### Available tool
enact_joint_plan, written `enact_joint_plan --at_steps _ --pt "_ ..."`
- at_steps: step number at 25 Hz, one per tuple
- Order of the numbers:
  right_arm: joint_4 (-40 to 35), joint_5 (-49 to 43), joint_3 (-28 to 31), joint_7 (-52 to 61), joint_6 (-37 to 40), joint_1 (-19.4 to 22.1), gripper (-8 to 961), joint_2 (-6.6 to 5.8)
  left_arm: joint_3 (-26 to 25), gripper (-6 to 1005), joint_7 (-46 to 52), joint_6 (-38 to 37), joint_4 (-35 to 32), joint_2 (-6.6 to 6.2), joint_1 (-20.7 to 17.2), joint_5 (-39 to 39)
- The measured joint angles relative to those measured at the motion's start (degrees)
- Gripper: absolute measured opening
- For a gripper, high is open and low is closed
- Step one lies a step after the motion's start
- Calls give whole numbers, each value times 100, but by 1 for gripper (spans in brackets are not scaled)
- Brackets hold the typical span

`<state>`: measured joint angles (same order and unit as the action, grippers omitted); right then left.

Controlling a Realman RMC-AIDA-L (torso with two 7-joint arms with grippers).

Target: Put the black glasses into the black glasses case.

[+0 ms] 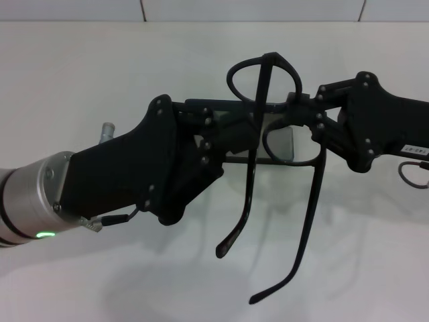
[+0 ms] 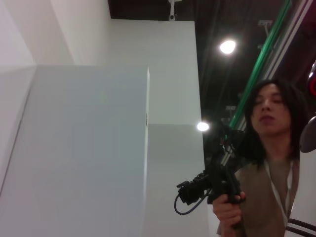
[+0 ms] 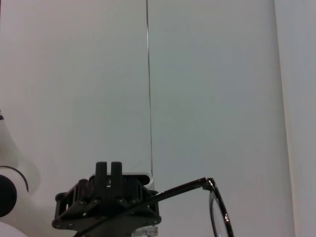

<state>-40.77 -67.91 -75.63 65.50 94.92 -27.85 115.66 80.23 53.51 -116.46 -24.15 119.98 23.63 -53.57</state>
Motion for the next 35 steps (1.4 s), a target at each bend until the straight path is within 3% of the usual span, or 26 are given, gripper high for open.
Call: enact_joint_plan --at_steps 14,35 --pt "452 105 -162 -143 -21 -596 56 52 54 49 -82 516 123 8 99 -86" --pt "529 187 -250 -177 -55 -624 57 53 32 49 -140 787 425 35 124 274"
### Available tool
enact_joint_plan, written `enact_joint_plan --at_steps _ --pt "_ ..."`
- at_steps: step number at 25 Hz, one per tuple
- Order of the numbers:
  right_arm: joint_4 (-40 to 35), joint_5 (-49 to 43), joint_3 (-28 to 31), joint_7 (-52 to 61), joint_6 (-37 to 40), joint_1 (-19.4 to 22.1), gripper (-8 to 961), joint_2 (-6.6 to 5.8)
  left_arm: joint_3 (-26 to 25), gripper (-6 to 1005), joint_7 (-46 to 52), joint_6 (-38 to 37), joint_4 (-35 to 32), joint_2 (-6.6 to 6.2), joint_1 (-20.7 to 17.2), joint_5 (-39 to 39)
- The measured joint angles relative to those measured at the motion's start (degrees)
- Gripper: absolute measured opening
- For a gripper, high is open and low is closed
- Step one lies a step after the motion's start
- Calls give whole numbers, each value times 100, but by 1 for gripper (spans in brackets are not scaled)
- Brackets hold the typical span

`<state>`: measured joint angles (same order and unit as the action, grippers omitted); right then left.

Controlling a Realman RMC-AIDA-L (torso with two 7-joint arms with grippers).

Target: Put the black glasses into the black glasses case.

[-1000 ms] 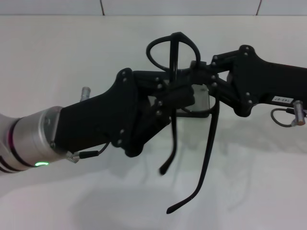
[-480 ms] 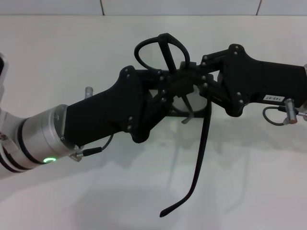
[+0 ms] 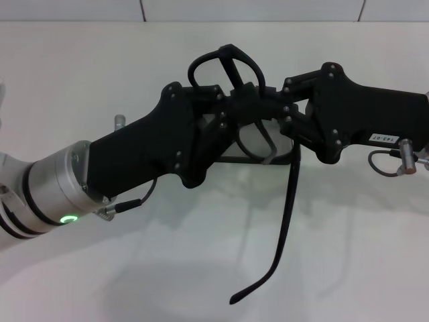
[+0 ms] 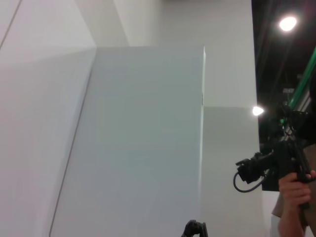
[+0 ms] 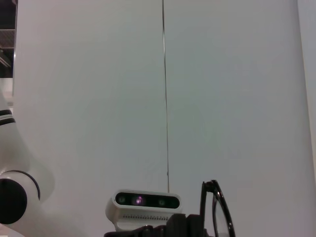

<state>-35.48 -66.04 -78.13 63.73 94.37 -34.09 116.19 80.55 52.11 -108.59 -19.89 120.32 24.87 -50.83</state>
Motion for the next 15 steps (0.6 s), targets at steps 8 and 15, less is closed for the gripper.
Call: enact_joint_plan --at_steps 8,15 --pt "112 106 72 -148 -7 46 56 -8 64 48 1 -269 34 -14 -19 -2" --pt "157 269 840 -392 372 251 56 -62 94 43 -15 -574 14 -50 -109 -24"
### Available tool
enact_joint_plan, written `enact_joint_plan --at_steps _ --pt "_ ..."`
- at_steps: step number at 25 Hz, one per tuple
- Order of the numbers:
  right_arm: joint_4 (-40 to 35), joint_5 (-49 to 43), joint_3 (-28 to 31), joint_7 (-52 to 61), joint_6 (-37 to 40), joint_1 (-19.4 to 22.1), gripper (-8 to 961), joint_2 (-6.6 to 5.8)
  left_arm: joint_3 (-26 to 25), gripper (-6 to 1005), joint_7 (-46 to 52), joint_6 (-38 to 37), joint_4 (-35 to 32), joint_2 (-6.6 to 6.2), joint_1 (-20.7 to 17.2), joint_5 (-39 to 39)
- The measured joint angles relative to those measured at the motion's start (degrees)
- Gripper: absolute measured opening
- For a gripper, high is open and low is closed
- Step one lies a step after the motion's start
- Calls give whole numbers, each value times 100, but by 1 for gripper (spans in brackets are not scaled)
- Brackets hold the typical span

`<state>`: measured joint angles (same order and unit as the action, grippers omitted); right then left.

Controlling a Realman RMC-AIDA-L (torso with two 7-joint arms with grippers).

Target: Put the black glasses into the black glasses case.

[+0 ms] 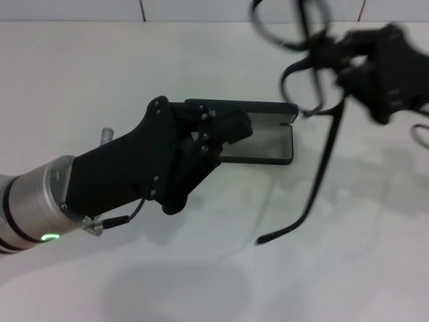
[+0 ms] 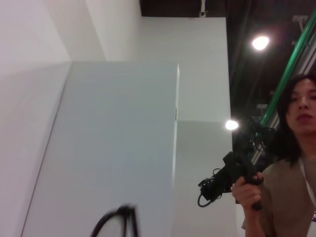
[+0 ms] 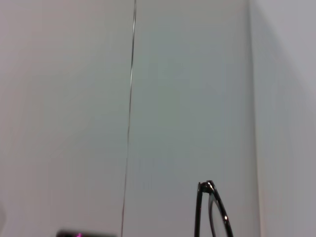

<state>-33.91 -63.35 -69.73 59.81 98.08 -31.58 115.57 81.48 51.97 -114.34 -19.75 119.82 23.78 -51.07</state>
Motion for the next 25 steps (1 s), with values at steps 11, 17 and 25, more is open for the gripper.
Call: enact_joint_plan --at_steps 11,17,25 --pt "104 1373 764 -359 1897 2 56 64 9 41 -63 11 29 39 273 -819" --pt "689 2087 -376 -1492 1650 -557 57 66 480 42 -470 38 72 82 507 -917" --pt "735 2122 -1264 -2518 531 -740 57 63 1406 42 -1512 28 19 89 393 -184"
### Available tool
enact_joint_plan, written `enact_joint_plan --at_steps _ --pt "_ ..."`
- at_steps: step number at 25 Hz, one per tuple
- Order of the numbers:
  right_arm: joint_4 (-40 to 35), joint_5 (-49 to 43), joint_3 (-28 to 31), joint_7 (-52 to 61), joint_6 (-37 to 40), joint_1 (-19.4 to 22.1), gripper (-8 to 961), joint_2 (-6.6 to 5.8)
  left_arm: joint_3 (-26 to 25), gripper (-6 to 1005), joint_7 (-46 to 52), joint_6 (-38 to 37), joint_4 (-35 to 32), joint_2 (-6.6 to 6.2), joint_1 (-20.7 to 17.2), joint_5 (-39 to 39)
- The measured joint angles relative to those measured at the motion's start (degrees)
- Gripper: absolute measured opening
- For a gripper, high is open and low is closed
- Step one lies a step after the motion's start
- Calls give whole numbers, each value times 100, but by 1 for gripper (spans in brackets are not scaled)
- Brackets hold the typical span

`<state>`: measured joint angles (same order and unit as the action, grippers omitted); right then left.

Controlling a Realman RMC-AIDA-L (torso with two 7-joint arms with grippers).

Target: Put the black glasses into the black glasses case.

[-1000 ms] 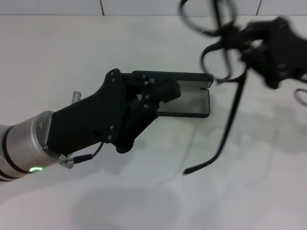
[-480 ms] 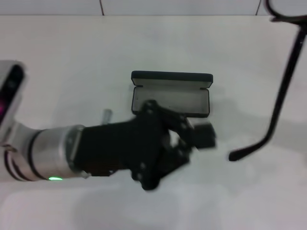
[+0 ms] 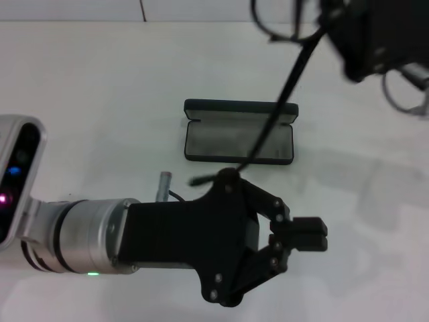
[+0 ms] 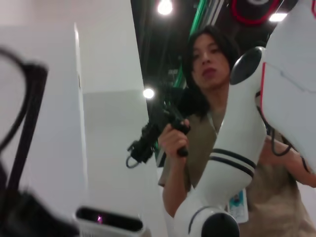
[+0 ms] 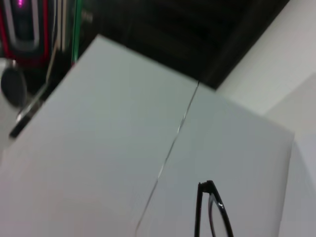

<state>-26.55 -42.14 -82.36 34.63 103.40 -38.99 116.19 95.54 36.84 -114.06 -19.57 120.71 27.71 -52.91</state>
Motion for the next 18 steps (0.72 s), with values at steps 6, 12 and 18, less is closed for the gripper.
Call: enact_joint_plan --at_steps 6,12,18 --pt "0 -8 -468 -359 -424 50 60 -1 86 42 -138 -79 -13 7 -82 549" --pt "37 -42 -696 -377 -677 87 63 -1 90 42 -104 -80 29 -4 -58 927" --pt "62 -48 -1026 -397 -1032 81 66 -1 94 43 235 -43 48 -17 -31 1291"
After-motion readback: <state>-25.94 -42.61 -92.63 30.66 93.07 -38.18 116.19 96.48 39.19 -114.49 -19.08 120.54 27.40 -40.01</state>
